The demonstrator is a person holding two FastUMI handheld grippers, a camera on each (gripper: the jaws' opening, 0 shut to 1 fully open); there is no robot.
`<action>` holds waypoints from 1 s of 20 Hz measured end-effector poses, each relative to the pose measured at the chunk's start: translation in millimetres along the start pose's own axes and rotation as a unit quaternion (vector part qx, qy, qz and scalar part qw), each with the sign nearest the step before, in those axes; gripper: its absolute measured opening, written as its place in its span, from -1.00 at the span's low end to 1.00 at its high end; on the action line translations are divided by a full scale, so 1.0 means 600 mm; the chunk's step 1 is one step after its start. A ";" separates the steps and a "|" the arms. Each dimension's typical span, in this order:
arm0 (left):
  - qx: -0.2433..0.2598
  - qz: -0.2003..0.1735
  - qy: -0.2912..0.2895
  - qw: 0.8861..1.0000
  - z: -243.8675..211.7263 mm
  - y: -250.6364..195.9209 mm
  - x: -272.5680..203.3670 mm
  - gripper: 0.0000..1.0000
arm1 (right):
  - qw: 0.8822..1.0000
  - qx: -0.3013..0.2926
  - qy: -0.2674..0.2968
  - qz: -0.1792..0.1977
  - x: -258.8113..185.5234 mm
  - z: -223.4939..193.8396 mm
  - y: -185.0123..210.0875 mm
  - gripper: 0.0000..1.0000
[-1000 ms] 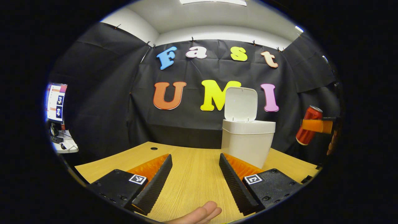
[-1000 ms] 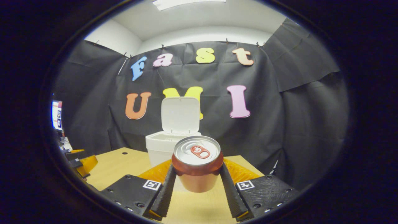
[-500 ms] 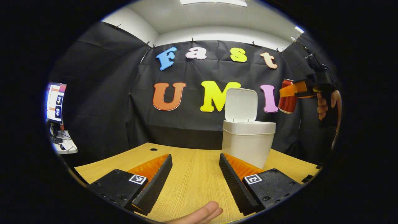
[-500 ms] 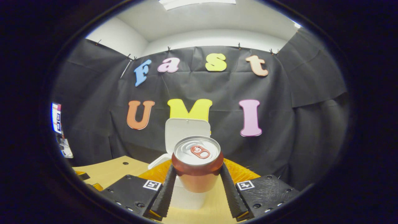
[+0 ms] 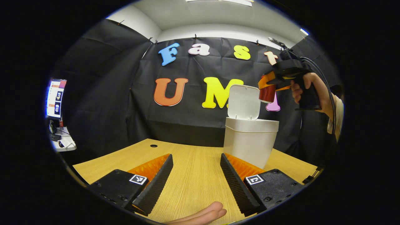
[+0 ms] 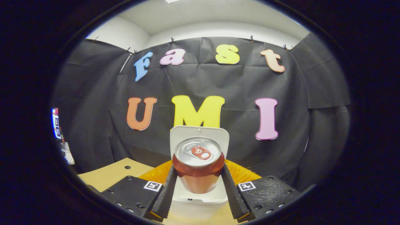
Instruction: Press the lid of the desktop garbage bin to open it, pick up the crumpled paper on the desktop and throw it into the bin, then pick up the pop can on the desktop and drop it into the bin, and finally close the garbage bin lid.
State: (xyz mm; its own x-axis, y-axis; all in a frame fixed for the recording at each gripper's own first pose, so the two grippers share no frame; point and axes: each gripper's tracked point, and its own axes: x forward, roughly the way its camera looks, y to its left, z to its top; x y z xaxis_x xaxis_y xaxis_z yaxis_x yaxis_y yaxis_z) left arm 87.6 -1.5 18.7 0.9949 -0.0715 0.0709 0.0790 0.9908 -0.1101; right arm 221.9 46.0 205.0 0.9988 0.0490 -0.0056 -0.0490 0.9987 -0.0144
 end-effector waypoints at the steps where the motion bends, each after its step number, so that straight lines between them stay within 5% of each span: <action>1: 0.002 0.000 -0.003 1.000 0.004 0.002 -0.001 0.96 | 1.000 -0.007 0.007 -0.007 0.023 -0.006 -0.002 0.46; 12: -0.009 0.019 0.010 1.000 -0.009 0.031 0.010 0.96 | 0.996 -0.002 0.091 -0.006 0.136 -0.086 0.057 0.46; 18: -0.013 0.010 0.008 1.000 -0.019 0.021 0.006 0.96 | 0.998 -0.004 0.067 0.003 0.119 -0.044 0.063 0.87; 20: -0.010 0.013 0.010 1.000 -0.021 0.023 0.006 0.96 | 0.999 0.003 0.046 0.009 0.114 -0.009 0.059 0.86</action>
State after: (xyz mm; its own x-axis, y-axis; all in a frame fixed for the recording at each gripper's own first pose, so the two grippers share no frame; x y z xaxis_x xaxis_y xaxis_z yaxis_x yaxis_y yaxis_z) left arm 93.3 10.6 5.2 0.9977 -0.0477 0.0486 0.0538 0.9898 -0.1318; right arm 288.6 84.7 199.0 0.9930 0.0654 -0.0985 -0.0664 0.9978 -0.0073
